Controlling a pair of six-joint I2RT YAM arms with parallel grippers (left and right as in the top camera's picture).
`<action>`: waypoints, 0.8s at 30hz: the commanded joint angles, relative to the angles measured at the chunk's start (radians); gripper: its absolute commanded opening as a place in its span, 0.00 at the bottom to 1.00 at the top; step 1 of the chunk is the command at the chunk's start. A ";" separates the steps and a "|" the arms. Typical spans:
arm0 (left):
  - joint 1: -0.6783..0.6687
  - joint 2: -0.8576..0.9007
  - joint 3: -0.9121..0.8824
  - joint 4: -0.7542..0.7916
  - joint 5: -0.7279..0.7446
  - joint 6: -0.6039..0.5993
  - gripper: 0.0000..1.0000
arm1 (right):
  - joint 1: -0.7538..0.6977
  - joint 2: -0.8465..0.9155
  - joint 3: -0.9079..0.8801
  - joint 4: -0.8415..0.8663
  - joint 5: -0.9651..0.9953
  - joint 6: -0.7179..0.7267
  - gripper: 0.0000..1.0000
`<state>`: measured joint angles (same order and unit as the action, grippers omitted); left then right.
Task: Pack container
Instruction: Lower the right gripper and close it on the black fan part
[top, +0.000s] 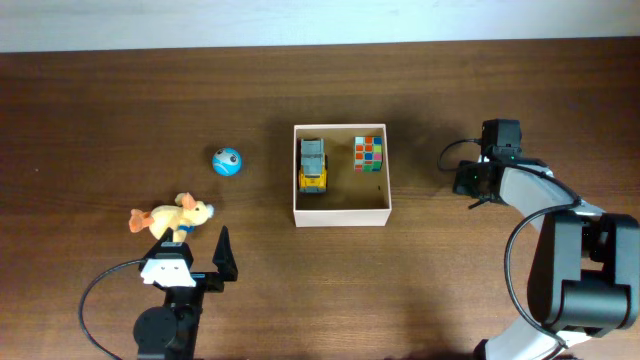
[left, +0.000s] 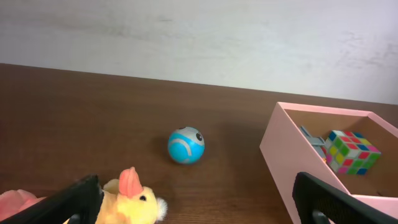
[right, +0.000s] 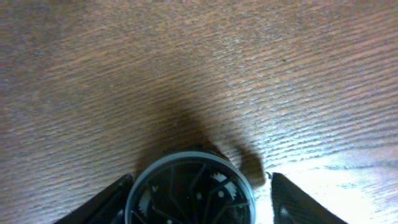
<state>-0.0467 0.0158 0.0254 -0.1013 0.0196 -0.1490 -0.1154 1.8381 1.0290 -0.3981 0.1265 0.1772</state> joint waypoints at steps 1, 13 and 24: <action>-0.003 -0.002 -0.006 0.003 0.011 0.020 0.99 | -0.004 0.016 -0.010 0.008 -0.022 -0.016 0.60; -0.003 -0.002 -0.006 0.003 0.011 0.020 0.99 | -0.003 0.016 -0.010 0.019 -0.036 -0.016 0.49; -0.003 -0.002 -0.006 0.003 0.011 0.020 0.99 | -0.003 0.016 0.009 0.025 -0.063 -0.016 0.49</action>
<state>-0.0467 0.0158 0.0254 -0.1013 0.0196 -0.1490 -0.1154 1.8416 1.0290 -0.3798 0.0849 0.1612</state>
